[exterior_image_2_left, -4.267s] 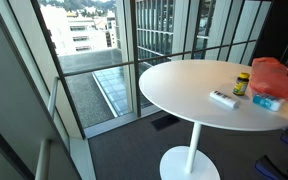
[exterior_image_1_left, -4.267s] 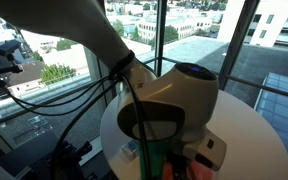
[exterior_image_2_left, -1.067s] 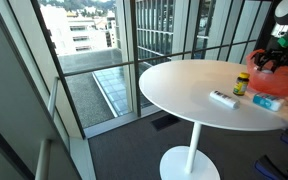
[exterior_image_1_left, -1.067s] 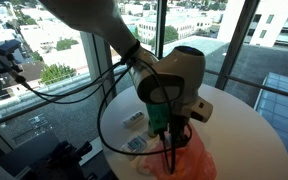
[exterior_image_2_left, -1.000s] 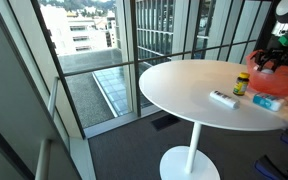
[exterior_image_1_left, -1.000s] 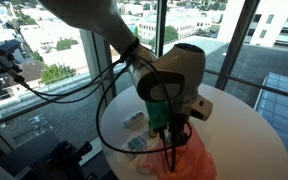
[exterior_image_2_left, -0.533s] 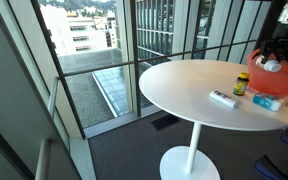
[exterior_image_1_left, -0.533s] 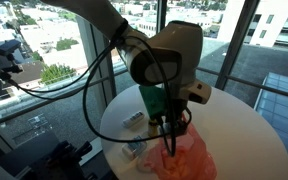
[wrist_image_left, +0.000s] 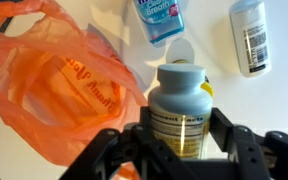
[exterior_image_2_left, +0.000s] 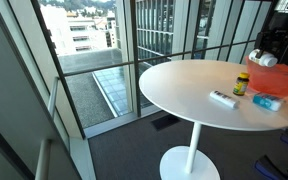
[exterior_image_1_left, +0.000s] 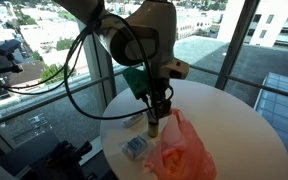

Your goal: Remove the white bottle from the plastic

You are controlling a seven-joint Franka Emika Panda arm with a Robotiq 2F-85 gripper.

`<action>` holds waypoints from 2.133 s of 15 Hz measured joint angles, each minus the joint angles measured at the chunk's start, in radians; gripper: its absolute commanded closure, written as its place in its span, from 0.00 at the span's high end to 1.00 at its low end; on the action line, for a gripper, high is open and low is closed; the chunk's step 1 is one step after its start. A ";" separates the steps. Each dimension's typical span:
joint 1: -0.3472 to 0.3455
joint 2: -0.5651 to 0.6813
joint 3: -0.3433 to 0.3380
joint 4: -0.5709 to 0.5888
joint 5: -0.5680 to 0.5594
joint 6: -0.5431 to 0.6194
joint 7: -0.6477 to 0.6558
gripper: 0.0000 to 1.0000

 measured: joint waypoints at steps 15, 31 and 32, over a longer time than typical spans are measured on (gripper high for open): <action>0.094 0.100 0.097 -0.030 0.001 -0.020 -0.094 0.35; 0.060 0.304 0.077 0.004 0.001 0.124 -0.156 0.99; 0.060 0.307 0.075 0.007 0.001 0.124 -0.155 1.00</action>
